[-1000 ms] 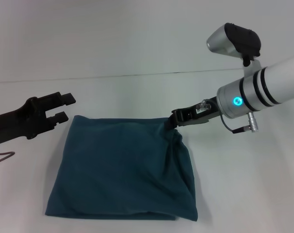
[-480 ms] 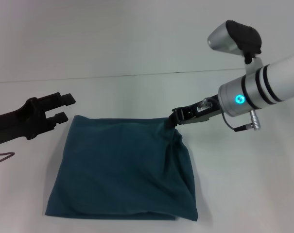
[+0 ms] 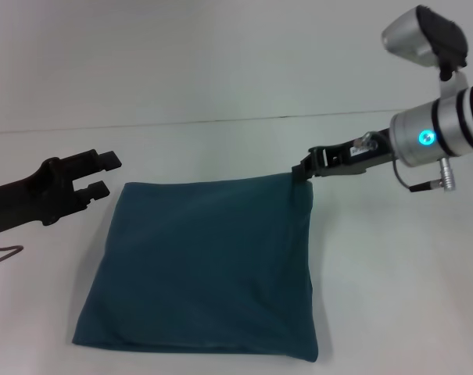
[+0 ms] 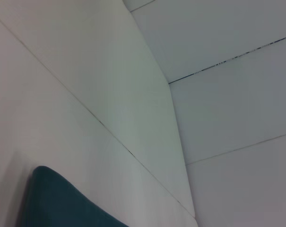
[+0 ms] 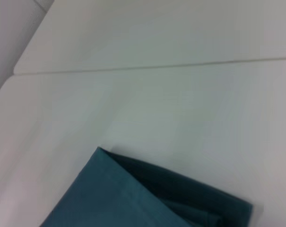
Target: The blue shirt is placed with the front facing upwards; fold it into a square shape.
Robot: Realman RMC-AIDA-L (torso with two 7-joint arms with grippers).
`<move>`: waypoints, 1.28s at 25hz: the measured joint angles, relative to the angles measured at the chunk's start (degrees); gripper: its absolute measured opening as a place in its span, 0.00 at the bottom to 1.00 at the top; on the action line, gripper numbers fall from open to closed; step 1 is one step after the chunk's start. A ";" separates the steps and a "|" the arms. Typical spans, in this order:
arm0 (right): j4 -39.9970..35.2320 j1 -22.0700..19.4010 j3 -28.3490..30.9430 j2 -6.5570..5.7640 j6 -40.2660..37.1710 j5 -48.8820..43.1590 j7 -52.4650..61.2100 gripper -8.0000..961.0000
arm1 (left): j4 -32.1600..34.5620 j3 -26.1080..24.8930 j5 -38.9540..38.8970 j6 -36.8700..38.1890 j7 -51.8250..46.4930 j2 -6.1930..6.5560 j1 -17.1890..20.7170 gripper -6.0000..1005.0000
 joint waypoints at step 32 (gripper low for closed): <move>-2.49 -5.47 10.94 -7.68 -10.88 5.39 -4.67 0.35 | -0.17 0.05 0.46 2.11 1.30 0.26 0.14 0.69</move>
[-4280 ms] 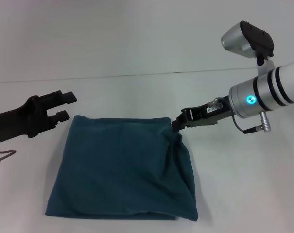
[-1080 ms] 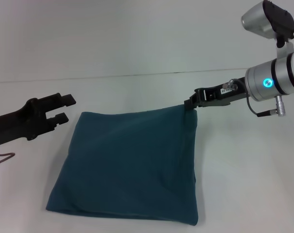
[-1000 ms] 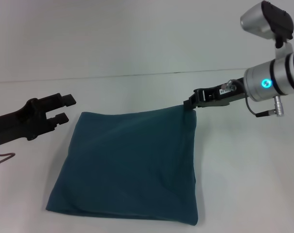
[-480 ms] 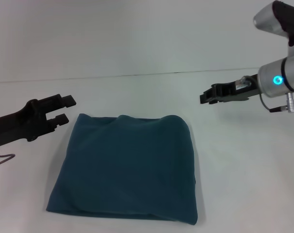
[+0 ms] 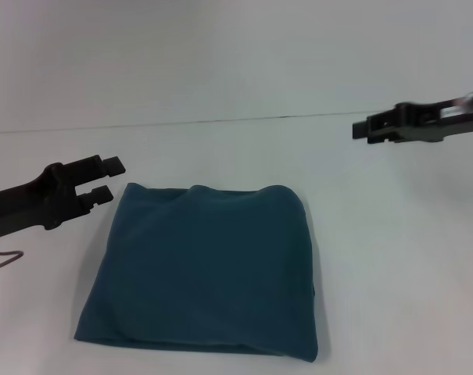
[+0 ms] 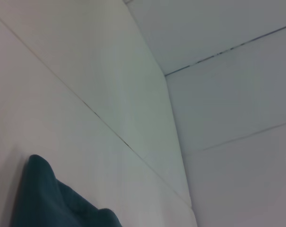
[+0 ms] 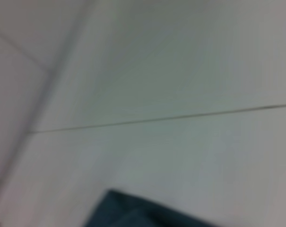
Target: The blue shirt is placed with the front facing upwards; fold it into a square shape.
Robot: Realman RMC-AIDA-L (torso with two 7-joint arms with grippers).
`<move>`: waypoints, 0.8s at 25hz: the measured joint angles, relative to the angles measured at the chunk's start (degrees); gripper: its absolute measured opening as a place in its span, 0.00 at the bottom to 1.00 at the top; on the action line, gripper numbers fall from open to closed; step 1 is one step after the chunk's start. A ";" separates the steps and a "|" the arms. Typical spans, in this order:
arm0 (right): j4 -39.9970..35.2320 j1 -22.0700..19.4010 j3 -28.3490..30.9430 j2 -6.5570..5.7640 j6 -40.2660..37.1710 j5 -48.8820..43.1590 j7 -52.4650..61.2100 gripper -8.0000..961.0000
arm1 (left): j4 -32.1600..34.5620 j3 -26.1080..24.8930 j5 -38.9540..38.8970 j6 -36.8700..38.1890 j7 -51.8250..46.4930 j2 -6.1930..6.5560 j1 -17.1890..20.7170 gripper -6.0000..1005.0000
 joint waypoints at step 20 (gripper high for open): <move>-1.80 -14.04 9.53 -2.10 -21.34 16.43 -6.03 0.90 | -4.69 6.30 1.13 -5.35 -6.75 -1.42 2.64 0.69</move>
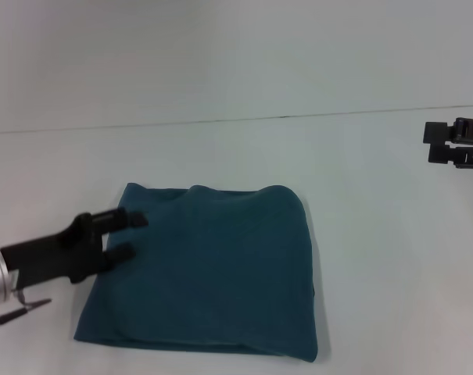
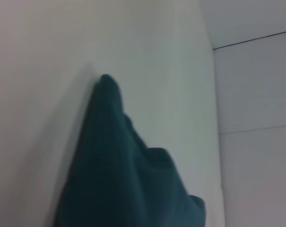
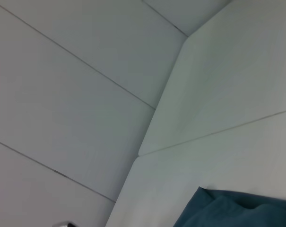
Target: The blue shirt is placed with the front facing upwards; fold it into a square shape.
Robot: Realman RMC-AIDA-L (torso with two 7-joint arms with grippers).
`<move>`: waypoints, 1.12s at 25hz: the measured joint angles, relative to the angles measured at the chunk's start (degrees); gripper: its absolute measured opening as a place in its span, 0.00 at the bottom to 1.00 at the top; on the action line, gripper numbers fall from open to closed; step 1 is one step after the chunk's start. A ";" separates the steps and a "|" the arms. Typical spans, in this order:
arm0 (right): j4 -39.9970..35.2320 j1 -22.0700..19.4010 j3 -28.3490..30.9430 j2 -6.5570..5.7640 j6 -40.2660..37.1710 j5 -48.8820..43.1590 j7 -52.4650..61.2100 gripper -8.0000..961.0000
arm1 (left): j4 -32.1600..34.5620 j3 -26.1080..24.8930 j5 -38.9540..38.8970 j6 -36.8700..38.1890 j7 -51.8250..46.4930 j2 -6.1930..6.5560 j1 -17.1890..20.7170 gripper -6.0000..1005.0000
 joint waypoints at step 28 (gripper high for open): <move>-9.04 -6.25 -2.65 13.65 -8.13 -16.25 -42.46 0.92 | 6.03 5.58 -1.49 26.52 54.72 -1.01 6.28 0.70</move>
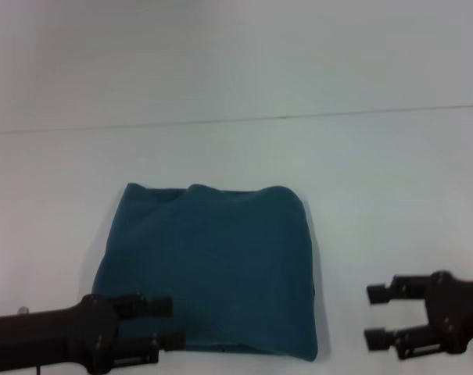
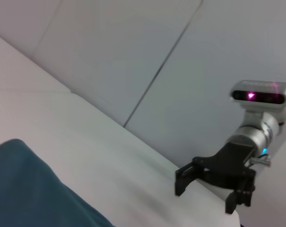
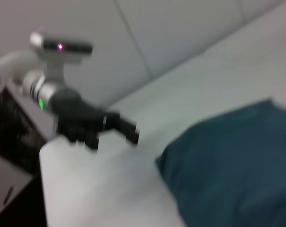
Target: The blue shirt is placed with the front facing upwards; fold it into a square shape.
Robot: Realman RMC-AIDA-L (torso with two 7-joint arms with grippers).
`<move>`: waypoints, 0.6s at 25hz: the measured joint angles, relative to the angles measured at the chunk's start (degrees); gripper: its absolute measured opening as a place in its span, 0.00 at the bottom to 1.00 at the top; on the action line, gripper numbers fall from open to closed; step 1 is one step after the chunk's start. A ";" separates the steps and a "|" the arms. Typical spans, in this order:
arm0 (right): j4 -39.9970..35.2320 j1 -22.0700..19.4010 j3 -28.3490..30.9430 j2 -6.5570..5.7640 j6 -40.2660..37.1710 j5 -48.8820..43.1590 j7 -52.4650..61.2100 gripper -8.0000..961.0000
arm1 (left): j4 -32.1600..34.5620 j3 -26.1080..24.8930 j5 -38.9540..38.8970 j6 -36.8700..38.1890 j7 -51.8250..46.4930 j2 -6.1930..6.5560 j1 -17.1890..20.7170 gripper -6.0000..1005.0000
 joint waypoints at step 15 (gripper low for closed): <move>15.80 5.20 -3.83 0.59 5.79 -1.15 -4.80 0.92 | -2.46 -0.31 2.44 -1.76 19.78 -1.52 3.50 0.69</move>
